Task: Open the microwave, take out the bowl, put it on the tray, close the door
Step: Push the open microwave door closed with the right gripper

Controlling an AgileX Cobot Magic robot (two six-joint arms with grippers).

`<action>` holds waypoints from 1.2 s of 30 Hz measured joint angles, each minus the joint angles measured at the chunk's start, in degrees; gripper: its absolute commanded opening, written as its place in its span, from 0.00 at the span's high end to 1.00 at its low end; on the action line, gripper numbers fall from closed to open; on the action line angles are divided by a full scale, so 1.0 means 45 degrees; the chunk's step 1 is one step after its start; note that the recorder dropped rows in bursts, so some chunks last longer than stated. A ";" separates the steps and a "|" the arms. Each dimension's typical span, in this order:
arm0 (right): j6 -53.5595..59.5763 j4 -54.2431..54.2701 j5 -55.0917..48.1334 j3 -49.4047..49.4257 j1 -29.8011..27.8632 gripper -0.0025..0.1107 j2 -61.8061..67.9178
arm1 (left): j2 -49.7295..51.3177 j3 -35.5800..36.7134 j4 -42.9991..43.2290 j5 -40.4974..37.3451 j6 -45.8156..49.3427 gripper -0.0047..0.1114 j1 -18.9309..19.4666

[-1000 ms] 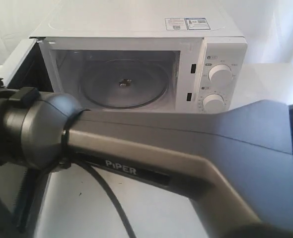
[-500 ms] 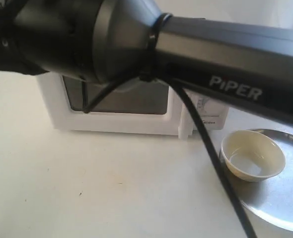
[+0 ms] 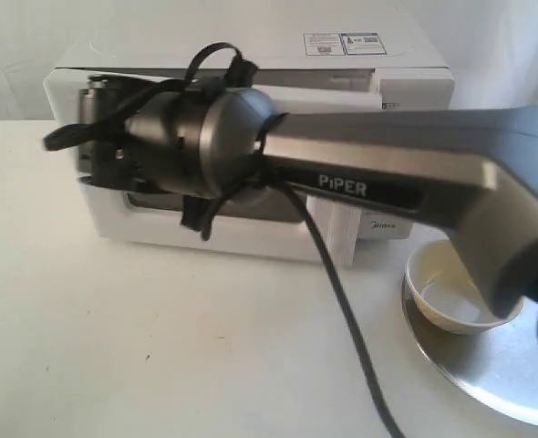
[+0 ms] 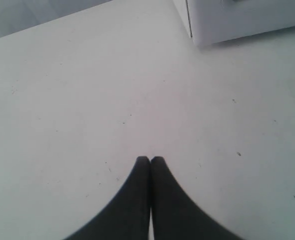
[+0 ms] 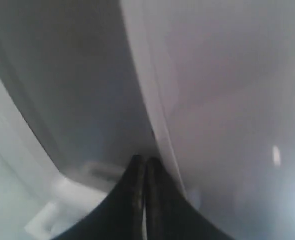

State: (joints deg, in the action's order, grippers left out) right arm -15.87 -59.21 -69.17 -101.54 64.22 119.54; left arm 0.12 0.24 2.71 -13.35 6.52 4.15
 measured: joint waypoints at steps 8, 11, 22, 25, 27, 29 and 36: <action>-0.1687 -0.0032 -0.0519 0.0237 -0.1211 0.98 0.0436 | 0.0000 0.0000 0.0000 0.0000 0.0000 0.96 0.0000; -0.1766 -0.0205 -0.0424 0.0266 -0.1269 0.98 0.0487 | 0.0000 0.0000 0.0000 0.0000 0.0000 0.96 0.0000; -0.0822 -0.0271 -0.0414 0.0266 -0.0960 0.98 0.0464 | 0.0000 0.0000 0.0000 0.0000 0.0000 0.96 0.0000; -0.0199 0.0320 -0.0226 0.0266 -0.0406 0.98 0.0233 | 0.0000 0.0000 0.0000 0.0000 0.0000 0.96 0.0000; -0.0040 0.0549 -0.0110 0.0266 0.0167 0.98 -0.0108 | 0.0000 0.0000 0.0000 0.0000 0.0000 0.96 0.0000; 0.0020 0.0637 -0.0075 0.0266 0.0856 0.98 -0.0618 | 0.0000 0.0000 0.0000 0.0000 0.0000 0.96 0.0000; 0.0081 0.1921 -0.0073 0.0266 0.2753 0.98 -0.2805 | 0.0000 0.0000 0.0000 0.0000 0.0000 0.96 0.0000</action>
State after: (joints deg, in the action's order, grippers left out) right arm -15.51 -50.57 -69.50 -100.34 76.60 106.91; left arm 0.12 0.24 2.71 -13.35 6.52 4.15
